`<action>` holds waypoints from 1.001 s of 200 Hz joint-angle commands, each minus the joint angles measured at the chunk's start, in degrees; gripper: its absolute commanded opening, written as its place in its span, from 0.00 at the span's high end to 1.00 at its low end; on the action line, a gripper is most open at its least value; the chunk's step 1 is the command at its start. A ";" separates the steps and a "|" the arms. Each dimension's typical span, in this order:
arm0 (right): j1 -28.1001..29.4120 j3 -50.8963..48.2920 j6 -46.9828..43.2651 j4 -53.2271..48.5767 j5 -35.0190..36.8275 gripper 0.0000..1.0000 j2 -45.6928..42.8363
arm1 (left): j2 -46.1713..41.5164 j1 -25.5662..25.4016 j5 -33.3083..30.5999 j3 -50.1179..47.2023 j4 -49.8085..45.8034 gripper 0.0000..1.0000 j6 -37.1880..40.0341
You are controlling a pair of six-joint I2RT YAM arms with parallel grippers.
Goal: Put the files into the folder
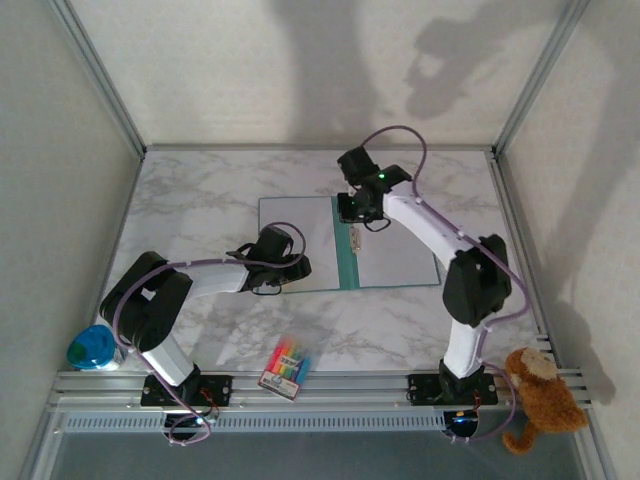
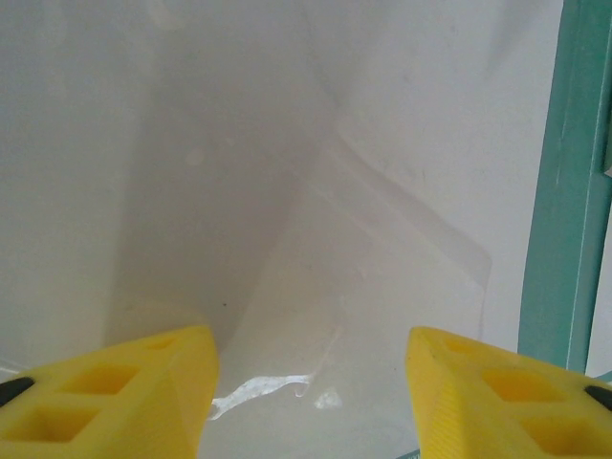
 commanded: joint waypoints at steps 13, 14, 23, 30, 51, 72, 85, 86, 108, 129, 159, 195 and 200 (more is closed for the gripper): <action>-1.08 -5.53 -1.61 5.14 1.34 0.65 -7.91 | 3.43 0.05 -4.29 -0.48 -7.74 0.42 1.53; -1.06 -5.70 -1.64 5.39 1.44 0.65 -8.16 | 3.45 0.06 -4.33 -0.47 -7.78 0.43 1.54; -1.30 -7.60 -2.18 7.03 2.17 0.63 -10.09 | 3.60 0.37 -4.43 -0.13 -8.00 0.42 1.71; -1.60 -9.20 -2.62 8.45 2.79 0.62 -11.49 | 3.65 0.51 -4.52 0.13 -8.17 0.43 1.80; -3.15 -14.05 -3.00 12.54 4.49 0.61 -15.49 | 4.10 0.93 -4.87 1.12 -8.96 0.42 2.15; -5.32 -20.07 -2.32 17.46 5.34 0.54 -19.60 | 4.81 1.30 -5.57 2.45 -10.04 0.42 2.50; -6.69 -23.97 -2.02 20.76 5.39 0.52 -22.17 | 5.51 1.61 -5.93 3.65 -10.76 0.42 2.70; -6.81 -24.28 -1.93 21.07 5.39 0.52 -22.36 | 5.59 1.63 -5.99 3.80 -10.78 0.42 2.69; -8.78 -30.58 -1.55 26.12 6.17 0.47 -26.58 | 6.85 1.67 -6.46 6.08 -11.84 0.42 2.76; -10.25 -36.21 -1.71 30.71 7.13 0.44 -29.84 | 8.17 1.70 -7.00 8.26 -13.41 0.42 2.86; -12.01 -42.56 -2.11 36.16 7.09 0.41 -32.35 | 9.26 1.69 -8.25 10.97 -16.04 0.41 2.96; -13.58 -44.89 -1.76 37.90 4.41 0.41 -30.32 | 7.59 2.40 -1.79 12.87 -13.53 0.38 3.13; -13.61 -44.95 -1.59 37.89 3.86 0.41 -29.81 | 7.28 2.49 -2.06 13.49 -14.10 0.37 3.26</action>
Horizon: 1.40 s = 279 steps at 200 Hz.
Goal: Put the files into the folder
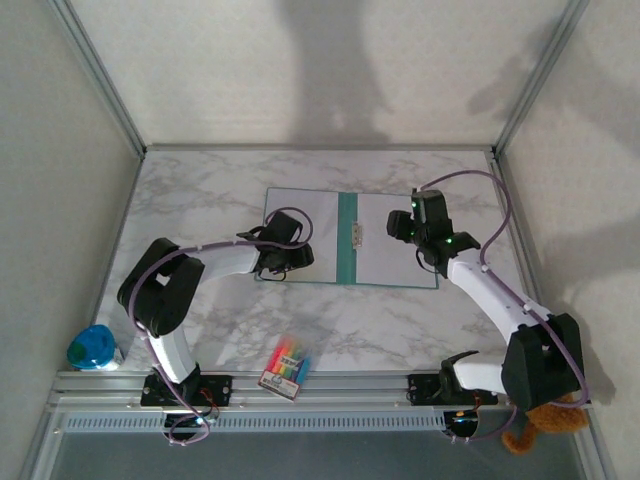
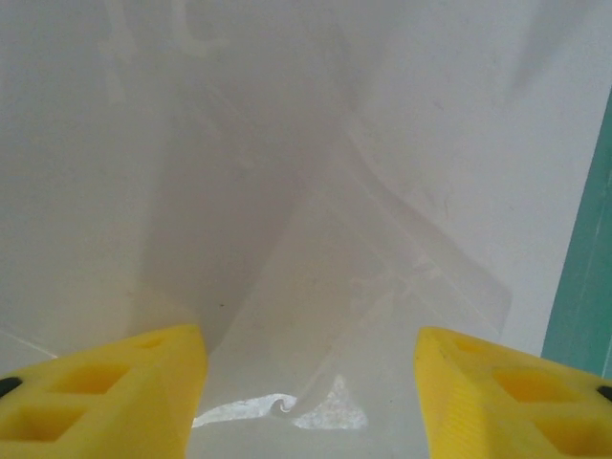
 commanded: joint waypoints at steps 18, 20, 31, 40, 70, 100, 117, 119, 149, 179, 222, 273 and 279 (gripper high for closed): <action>-0.50 -0.86 1.22 4.39 -3.95 0.41 3.55 | -1.20 1.62 -0.43 3.66 -6.12 0.31 1.41; -0.56 -0.86 1.33 4.38 -4.18 0.41 3.78 | -1.30 1.65 -0.68 3.89 -6.35 0.30 1.52; -0.58 -0.55 1.77 4.26 -4.79 0.41 4.65 | -2.66 1.92 -2.60 4.75 -7.89 0.25 1.98; -0.55 -0.59 2.18 4.33 -5.01 0.41 5.12 | -3.89 2.34 -4.10 5.20 -9.09 0.22 2.21; -0.57 -1.63 3.06 5.81 -6.31 0.41 5.91 | -9.27 4.70 -7.81 4.30 -10.21 0.12 2.26; -0.57 -1.20 3.79 5.98 -7.06 0.40 7.68 | -15.63 6.70 -11.07 0.30 -9.19 0.03 1.62; -0.53 -1.05 4.31 6.26 -8.27 0.40 8.61 | -19.22 8.08 -12.34 -3.46 -7.55 0.01 0.69; -0.57 -0.97 4.36 6.30 -8.44 0.40 8.71 | -19.58 8.25 -12.40 -4.00 -7.32 0.00 0.55; -0.50 -1.03 4.80 6.81 -8.89 0.39 9.76 | -25.05 10.87 -13.19 -11.59 -4.43 0.01 -1.52; -0.52 -0.72 5.10 6.96 -9.27 0.39 10.75 | -28.12 12.69 -10.10 -17.56 -1.72 0.01 -2.99; -0.55 -0.33 5.24 6.64 -9.76 0.38 11.57 | -27.18 13.66 -2.55 -21.16 1.42 0.10 -3.23; -0.57 0.01 5.23 6.45 -10.02 0.38 12.09 | -24.47 13.88 2.37 -22.39 4.62 0.25 -4.37; -0.55 0.08 5.28 6.32 -10.08 0.38 12.17 | -24.33 13.88 2.36 -22.51 4.72 0.26 -4.51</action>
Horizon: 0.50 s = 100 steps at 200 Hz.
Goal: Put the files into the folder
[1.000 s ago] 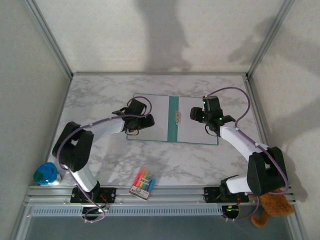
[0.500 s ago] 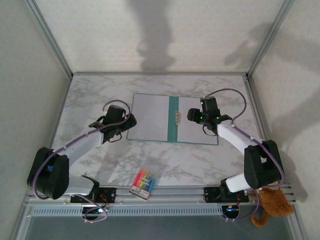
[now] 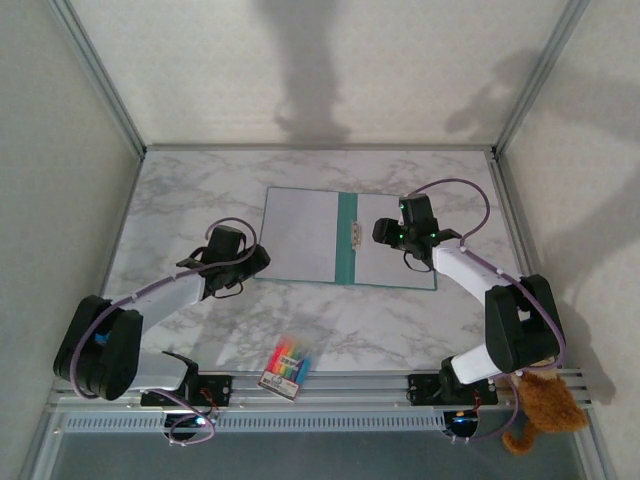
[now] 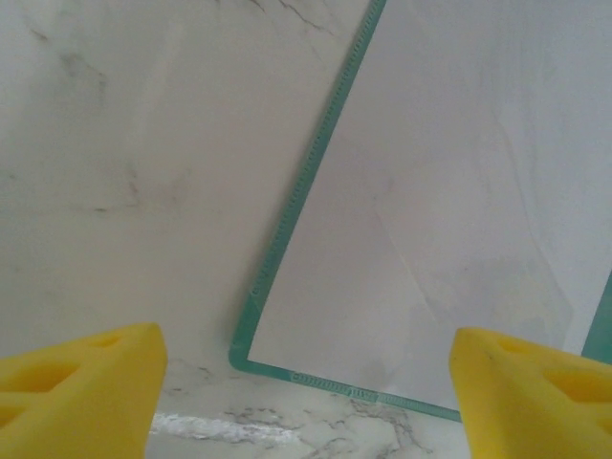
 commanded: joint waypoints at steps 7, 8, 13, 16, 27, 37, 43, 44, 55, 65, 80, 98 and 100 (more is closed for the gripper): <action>-0.10 1.09 0.60 0.49 -0.38 0.38 0.92 | 0.86 0.57 2.66 -1.17 2.37 0.27 -0.80; -0.09 1.09 0.62 0.51 -0.41 0.38 0.94 | 0.90 0.57 2.66 -1.18 2.40 0.27 -0.80; -0.13 1.21 0.57 0.48 -0.46 0.38 0.96 | 1.01 0.60 2.50 -1.27 2.42 0.28 -0.76; -0.10 1.19 0.62 0.47 -0.44 0.38 1.04 | 1.10 0.65 2.43 -1.25 2.39 0.29 -0.79; -0.14 1.31 0.70 0.45 -0.55 0.38 1.23 | 1.42 0.75 2.50 -1.45 2.39 0.30 -0.88; -0.14 1.43 0.64 0.32 -0.59 0.38 1.39 | 1.72 0.86 2.87 -1.79 2.64 0.32 -1.10; -0.14 1.48 0.63 0.18 -0.58 0.38 1.33 | 1.82 0.89 3.20 -2.07 2.96 0.33 -1.21; -0.15 1.46 0.63 0.18 -0.59 0.38 1.32 | 1.87 0.86 3.28 -2.11 2.95 0.33 -1.27; -0.16 1.44 0.57 0.20 -0.47 0.38 1.27 | 2.11 0.98 3.66 -2.37 3.04 0.33 -1.56; -0.14 1.46 0.60 0.17 -0.49 0.38 1.23 | 2.58 0.93 3.88 -2.33 2.54 0.33 -1.80; -0.14 1.46 0.77 0.15 -0.65 0.38 1.32 | 3.41 1.16 5.15 -2.30 2.35 0.35 -1.76; -0.14 1.58 0.89 0.10 -1.02 0.38 1.54 | 3.85 1.27 5.96 -2.96 3.42 0.36 -2.10; -0.14 1.59 0.94 0.12 -1.04 0.38 1.57 | 3.80 1.36 6.08 -3.04 3.57 0.36 -2.11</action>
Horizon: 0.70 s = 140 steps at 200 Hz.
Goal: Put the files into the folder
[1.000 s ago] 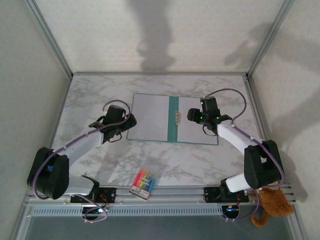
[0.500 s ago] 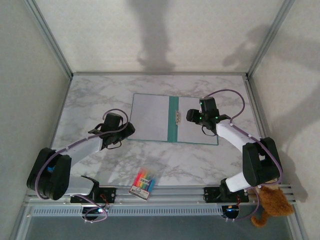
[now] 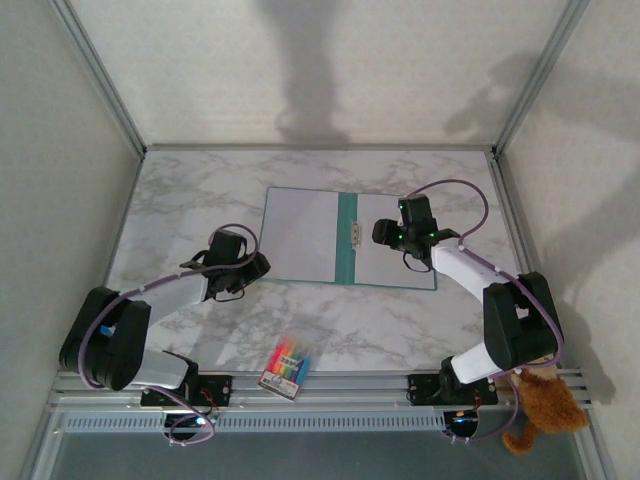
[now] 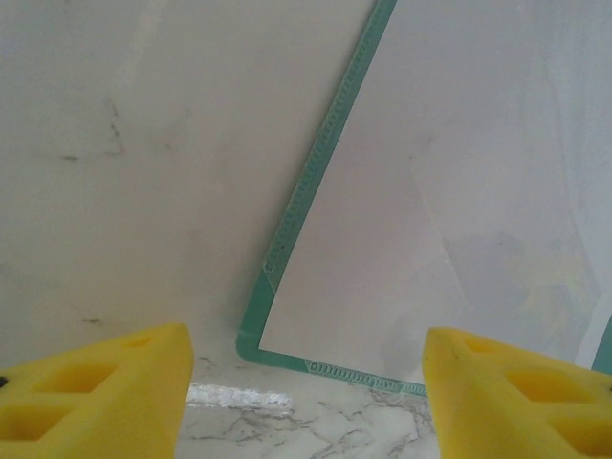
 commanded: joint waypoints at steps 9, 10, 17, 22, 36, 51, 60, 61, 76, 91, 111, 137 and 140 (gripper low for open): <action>-0.14 1.55 0.75 0.25 -1.01 0.38 0.84 | 0.81 1.00 2.66 -1.58 2.08 0.39 -1.28; -0.11 1.55 0.81 0.25 -1.03 0.38 0.86 | 0.76 1.05 2.78 -1.63 2.16 0.39 -1.30; -0.14 1.62 0.79 0.21 -1.13 0.38 0.99 | 0.75 1.12 3.20 -1.88 2.69 0.41 -1.48; -0.17 1.68 0.82 0.22 -1.22 0.38 1.01 | 0.78 1.22 3.38 -1.98 2.84 0.42 -1.56; -0.10 1.81 0.79 0.00 -1.25 0.38 1.23 | 0.73 1.40 3.42 -1.95 2.98 0.46 -1.50; -0.12 1.99 0.80 -0.22 -1.21 0.38 1.40 | 0.60 1.58 3.70 -2.35 3.70 0.47 -1.57; -0.13 1.99 0.86 -0.25 -1.21 0.38 1.41 | 0.76 1.75 4.23 -2.65 4.38 0.48 -1.74; -0.15 1.99 0.82 -0.26 -1.21 0.38 1.41 | 0.74 1.73 4.27 -2.73 4.45 0.48 -1.75; -0.16 1.99 0.84 -0.27 -1.20 0.38 1.49 | 1.20 1.99 5.38 -3.12 5.68 0.50 -1.94; -0.10 2.11 0.79 -0.26 -1.22 0.38 1.58 | 1.58 2.15 6.20 -3.19 6.52 0.53 -2.12; -0.17 2.08 0.94 -0.20 -1.44 0.38 1.76 | 1.69 2.50 7.00 -3.26 7.29 0.56 -2.12; -0.15 2.18 1.01 -0.11 -1.66 0.38 1.94 | 1.79 3.20 8.20 -3.48 8.42 0.57 -1.62; -0.16 2.19 0.98 -0.10 -1.67 0.38 1.94 | 1.92 3.30 8.37 -3.52 8.53 0.57 -1.49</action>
